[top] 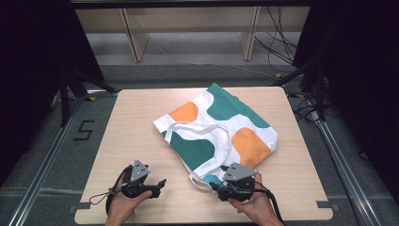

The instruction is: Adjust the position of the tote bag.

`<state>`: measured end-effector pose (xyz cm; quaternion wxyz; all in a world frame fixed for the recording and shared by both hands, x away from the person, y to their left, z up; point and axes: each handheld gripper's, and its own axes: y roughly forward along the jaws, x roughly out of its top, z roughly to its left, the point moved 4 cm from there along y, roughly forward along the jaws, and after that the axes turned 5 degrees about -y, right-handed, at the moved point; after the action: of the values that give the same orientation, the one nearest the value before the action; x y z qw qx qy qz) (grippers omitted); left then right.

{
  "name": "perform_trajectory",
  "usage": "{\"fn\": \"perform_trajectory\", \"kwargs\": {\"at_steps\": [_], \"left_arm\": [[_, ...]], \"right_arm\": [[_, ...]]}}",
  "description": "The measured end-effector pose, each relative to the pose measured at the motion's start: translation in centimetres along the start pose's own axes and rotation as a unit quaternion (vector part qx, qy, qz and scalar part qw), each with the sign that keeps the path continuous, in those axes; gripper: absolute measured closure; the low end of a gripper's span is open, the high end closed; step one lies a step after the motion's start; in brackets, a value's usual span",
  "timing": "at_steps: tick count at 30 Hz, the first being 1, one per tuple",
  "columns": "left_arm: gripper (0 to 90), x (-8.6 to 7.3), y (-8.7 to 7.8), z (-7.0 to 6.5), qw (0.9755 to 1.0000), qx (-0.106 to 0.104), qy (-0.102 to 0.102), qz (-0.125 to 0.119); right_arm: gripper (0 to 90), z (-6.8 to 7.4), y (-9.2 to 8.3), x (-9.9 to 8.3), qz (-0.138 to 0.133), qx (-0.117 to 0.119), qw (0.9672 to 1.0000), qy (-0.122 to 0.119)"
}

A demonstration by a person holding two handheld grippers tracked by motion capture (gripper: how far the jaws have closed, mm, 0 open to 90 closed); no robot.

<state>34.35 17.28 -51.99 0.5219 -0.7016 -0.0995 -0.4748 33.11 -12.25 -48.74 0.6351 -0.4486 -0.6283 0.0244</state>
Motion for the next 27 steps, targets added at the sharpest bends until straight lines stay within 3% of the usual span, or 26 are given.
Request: {"fn": "perform_trajectory", "kwargs": {"at_steps": [3, 4, 6, 8, 9, 10, 11, 12, 13, 16, 18, 21, 22, 24, 25, 26, 27], "left_arm": [[14.8, 0.0, 0.0, -0.2, 0.9998, -0.002, -0.018, -0.007], [14.8, 0.0, -0.1, 0.0, 1.0000, -0.001, -0.004, 0.003], [14.8, 0.0, 0.0, 0.1, 1.0000, 0.000, -0.002, -0.001], [14.8, -0.1, -0.1, 0.0, 1.0000, 0.001, -0.008, -0.002], [14.8, 0.0, -0.1, 0.1, 1.0000, 0.002, -0.009, -0.001], [14.8, 0.0, -0.1, 0.1, 1.0000, 0.002, -0.009, -0.001], [14.8, 0.0, -0.2, 0.3, 1.0000, 0.005, 0.002, 0.005], [14.8, 0.0, 0.1, 0.1, 0.9998, 0.003, -0.015, -0.009], [14.8, -0.2, -0.1, 0.2, 0.9999, 0.001, -0.010, 0.006], [14.8, -0.1, -0.1, 0.4, 1.0000, 0.005, 0.001, 0.007], [14.8, -0.1, 0.0, 0.3, 1.0000, 0.003, -0.002, 0.006], [14.8, -0.2, -0.1, 0.3, 0.9999, 0.005, -0.008, 0.004], [14.9, -0.1, -0.1, 0.5, 0.9999, 0.009, 0.002, 0.007], [14.9, -0.1, 0.0, 0.4, 0.9999, 0.010, -0.010, -0.002], [14.9, -0.2, -0.3, 0.6, 0.9999, 0.015, 0.000, 0.006], [14.8, 0.0, -0.2, 0.6, 0.9997, 0.017, -0.013, -0.009], [14.9, 0.0, -0.2, 0.6, 0.9997, 0.017, -0.013, -0.009]], "right_arm": [[39.4, 0.2, 0.4, 0.1, 0.011, -0.002, 0.9997, -0.021], [40.8, 0.2, 0.4, 0.0, 0.018, -0.011, 0.9995, -0.022], [44.3, 0.3, 0.5, -0.3, 0.038, -0.005, 0.9986, -0.036], [45.3, 0.4, 0.4, -0.4, 0.044, -0.013, 0.9985, -0.030], [48.5, 0.5, 0.2, -0.7, 0.057, -0.019, 0.9972, -0.045], [48.5, 0.5, 0.2, -0.7, 0.057, -0.019, 0.9972, -0.045], [51.5, 0.5, 0.0, -1.0, 0.069, -0.027, 0.9956, -0.057], [55.4, 0.4, -0.3, -1.6, 0.084, -0.033, 0.9941, -0.061], [55.4, 0.4, -0.3, -1.6, 0.084, -0.033, 0.9941, -0.061], [61.8, 0.4, -0.8, -2.6, 0.101, -0.038, 0.9916, -0.071], [64.5, 0.4, -0.9, -2.7, 0.102, -0.039, 0.9913, -0.074], [77.8, 0.7, -1.3, -2.9, 0.108, -0.042, 0.9900, -0.080], [80.5, 0.5, -1.4, -2.9, 0.112, -0.035, 0.9887, -0.093], [84.7, 0.2, -1.9, -3.2, 0.114, -0.031, 0.9891, -0.088], [86.7, -0.3, -2.6, -3.6, 0.111, -0.036, 0.9899, -0.080], [87.3, -0.8, -3.1, -3.8, 0.106, -0.040, 0.9901, -0.082], [87.3, -0.8, -3.1, -3.8, 0.106, -0.040, 0.9901, -0.082]]}}
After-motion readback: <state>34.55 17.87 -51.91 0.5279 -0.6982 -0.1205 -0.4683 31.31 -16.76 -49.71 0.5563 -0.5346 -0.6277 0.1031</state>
